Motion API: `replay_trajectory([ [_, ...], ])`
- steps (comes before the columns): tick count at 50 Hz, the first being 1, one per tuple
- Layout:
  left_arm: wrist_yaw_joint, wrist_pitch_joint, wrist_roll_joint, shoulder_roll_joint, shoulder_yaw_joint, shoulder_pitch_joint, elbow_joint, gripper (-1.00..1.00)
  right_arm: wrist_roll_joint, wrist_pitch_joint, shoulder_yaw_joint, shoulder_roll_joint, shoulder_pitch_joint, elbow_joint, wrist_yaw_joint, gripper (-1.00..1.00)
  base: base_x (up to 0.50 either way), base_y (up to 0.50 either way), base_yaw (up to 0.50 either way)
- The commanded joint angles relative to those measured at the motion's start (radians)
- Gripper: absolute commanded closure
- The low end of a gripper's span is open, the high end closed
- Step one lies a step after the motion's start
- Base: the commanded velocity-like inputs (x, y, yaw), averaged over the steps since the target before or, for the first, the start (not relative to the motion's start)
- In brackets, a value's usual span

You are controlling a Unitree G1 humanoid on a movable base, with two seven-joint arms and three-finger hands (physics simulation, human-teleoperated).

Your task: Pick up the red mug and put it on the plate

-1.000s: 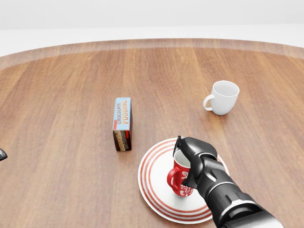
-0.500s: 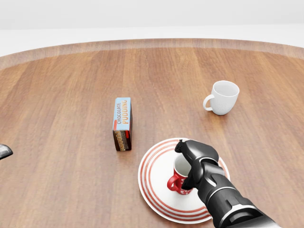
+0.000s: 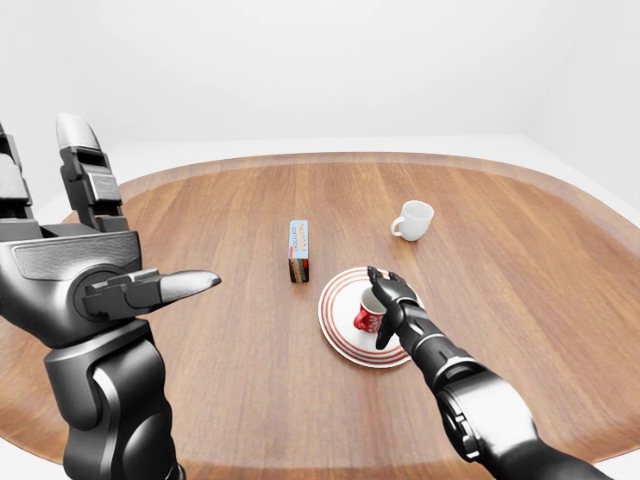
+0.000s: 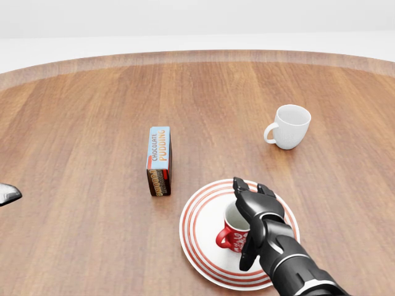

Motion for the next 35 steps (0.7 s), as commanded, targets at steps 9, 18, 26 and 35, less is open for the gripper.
replay_trajectory([
  [9, -0.015, 0.000, 0.007, -0.006, -0.005, 0.009, -0.001, -1.00, -0.211, 0.000, 0.044, -0.041, 0.266, -0.666, 0.341, -1.00, 0.00, 0.00, 0.00],
  [18, -0.019, 0.000, 0.003, -0.009, -0.007, 0.016, -0.014, -1.00, -0.518, 0.000, -0.015, -0.066, 0.412, -1.134, 0.666, -1.00, 0.00, 0.00, 0.00],
  [26, -0.018, 0.000, -0.001, -0.008, -0.004, 0.017, -0.023, -1.00, -0.631, 0.000, -0.058, -0.040, 0.442, -1.314, 0.776, -1.00, 0.00, 0.00, 0.00],
  [35, -0.006, 0.000, -0.011, -0.003, 0.005, 0.007, -0.018, -1.00, -0.106, 0.000, -0.098, 0.108, 0.491, -1.687, 0.776, -1.00, 0.00, 0.00, 0.00],
])
